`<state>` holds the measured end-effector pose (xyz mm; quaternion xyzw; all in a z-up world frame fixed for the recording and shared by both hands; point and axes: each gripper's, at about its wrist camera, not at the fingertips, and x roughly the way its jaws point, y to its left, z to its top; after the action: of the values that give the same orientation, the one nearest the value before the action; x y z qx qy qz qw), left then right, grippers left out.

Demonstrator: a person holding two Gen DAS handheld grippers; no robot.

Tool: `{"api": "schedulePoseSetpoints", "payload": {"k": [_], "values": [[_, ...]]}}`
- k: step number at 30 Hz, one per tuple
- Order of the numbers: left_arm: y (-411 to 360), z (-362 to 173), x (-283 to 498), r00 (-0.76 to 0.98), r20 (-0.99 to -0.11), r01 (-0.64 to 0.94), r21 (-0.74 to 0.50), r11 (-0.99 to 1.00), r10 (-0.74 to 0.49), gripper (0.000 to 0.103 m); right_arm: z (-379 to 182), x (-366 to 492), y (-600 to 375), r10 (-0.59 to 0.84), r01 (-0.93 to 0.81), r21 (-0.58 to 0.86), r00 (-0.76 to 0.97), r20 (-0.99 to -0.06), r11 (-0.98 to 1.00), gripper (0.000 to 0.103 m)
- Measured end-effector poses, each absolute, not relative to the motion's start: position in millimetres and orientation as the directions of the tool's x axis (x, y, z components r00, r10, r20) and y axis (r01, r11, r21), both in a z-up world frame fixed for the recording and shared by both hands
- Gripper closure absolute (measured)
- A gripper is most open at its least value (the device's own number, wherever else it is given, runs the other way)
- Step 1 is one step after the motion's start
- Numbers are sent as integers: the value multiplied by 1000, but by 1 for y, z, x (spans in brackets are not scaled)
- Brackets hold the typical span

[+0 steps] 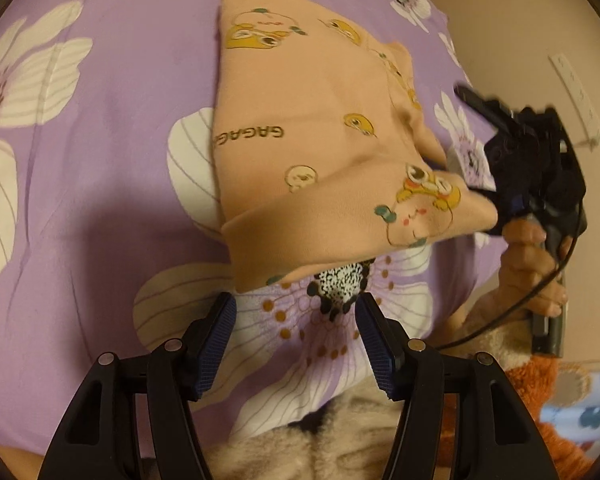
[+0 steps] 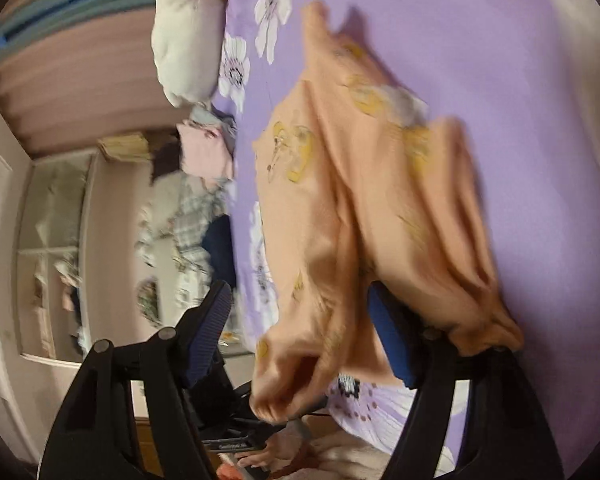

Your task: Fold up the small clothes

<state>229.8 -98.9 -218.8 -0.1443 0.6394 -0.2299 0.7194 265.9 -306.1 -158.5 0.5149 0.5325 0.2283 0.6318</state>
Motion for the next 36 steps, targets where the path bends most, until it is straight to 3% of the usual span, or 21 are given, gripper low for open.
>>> {"api": "schedulePoseSetpoints", "payload": {"k": [4,6,7,10,17,21,27,30,33,36], "values": [[-91,-222,233,81,-824,123,-550,826,-561,43,-157,309,-282,778,303,781,161,-607,546,32],[-88,-223,233,79,-817,116,-561,819,-571,43,-155,323,-267,693,276,671,28,-721,688,39],[-87,-223,233,78,-816,113,-564,818,-573,43,-153,324,-265,675,275,650,7,-738,708,45],[-85,-225,235,68,-811,111,-573,812,-582,43,-138,313,-270,614,213,607,43,-788,765,45],[-63,-232,241,55,-767,81,-635,768,-639,42,-153,252,-322,717,278,725,149,-681,630,47],[-57,-234,238,62,-760,55,-645,762,-647,42,-138,269,-317,702,262,721,177,-690,642,44],[-50,-235,231,75,-755,61,-649,758,-652,41,-168,322,-273,743,280,718,23,-669,638,42],[-48,-234,230,74,-749,55,-656,753,-658,39,-156,322,-261,745,230,736,66,-664,636,39],[-46,-235,232,74,-743,35,-664,746,-665,39,-135,323,-250,799,149,801,86,-595,580,42],[-49,-233,231,81,-761,63,-641,765,-644,39,-124,322,-237,783,44,788,96,-615,614,42]]}}
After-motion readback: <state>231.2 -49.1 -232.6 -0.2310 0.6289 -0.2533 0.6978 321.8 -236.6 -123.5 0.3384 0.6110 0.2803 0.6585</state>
